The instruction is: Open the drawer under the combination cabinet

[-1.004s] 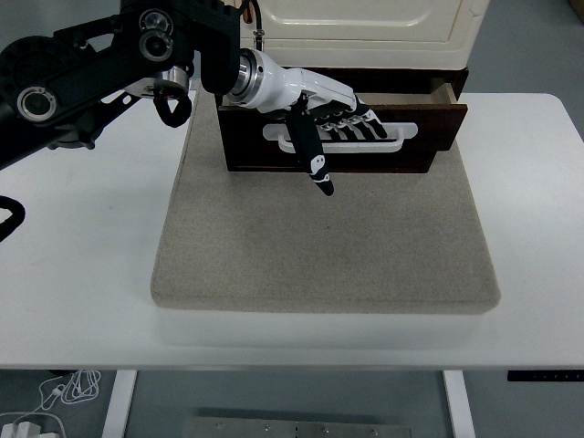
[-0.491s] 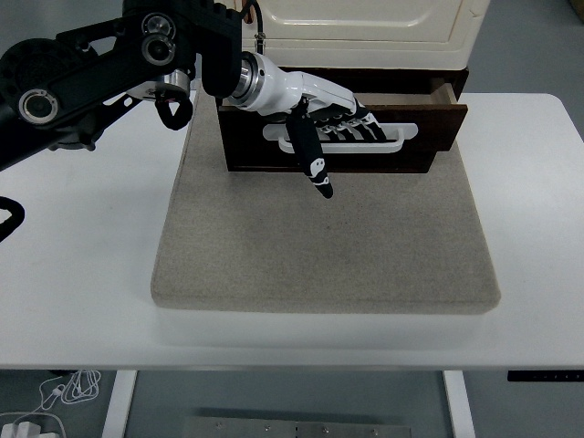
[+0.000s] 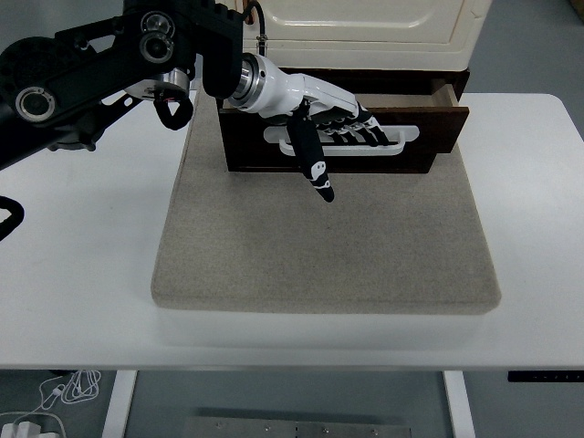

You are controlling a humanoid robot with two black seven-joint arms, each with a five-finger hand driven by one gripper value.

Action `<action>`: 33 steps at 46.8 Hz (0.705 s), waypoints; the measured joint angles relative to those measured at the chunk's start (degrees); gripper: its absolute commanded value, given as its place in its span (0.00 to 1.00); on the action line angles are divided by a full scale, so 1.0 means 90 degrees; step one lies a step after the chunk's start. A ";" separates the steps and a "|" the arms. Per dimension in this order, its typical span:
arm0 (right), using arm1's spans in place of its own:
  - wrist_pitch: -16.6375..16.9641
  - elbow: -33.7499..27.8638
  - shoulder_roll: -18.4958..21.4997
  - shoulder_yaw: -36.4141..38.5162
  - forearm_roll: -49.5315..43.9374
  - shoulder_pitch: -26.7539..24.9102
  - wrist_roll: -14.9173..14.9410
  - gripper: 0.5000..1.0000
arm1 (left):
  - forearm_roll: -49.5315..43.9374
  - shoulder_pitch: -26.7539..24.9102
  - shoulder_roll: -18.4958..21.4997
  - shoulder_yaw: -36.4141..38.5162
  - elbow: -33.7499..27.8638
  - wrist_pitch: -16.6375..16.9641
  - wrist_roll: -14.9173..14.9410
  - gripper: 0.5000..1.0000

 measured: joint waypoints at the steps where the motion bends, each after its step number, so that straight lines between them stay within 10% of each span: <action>1: 0.0000 0.0000 0.0000 0.0000 0.0000 0.0000 0.0000 0.86 | -0.0003 -0.0003 0.0002 -0.0002 -0.0012 0.0000 0.0000 1.00; 33: 0.0000 -0.0001 0.0000 0.0000 0.0000 0.0001 0.0000 0.86 | -0.0298 -0.0024 0.0018 -0.0022 -0.0141 0.0004 -0.0002 1.00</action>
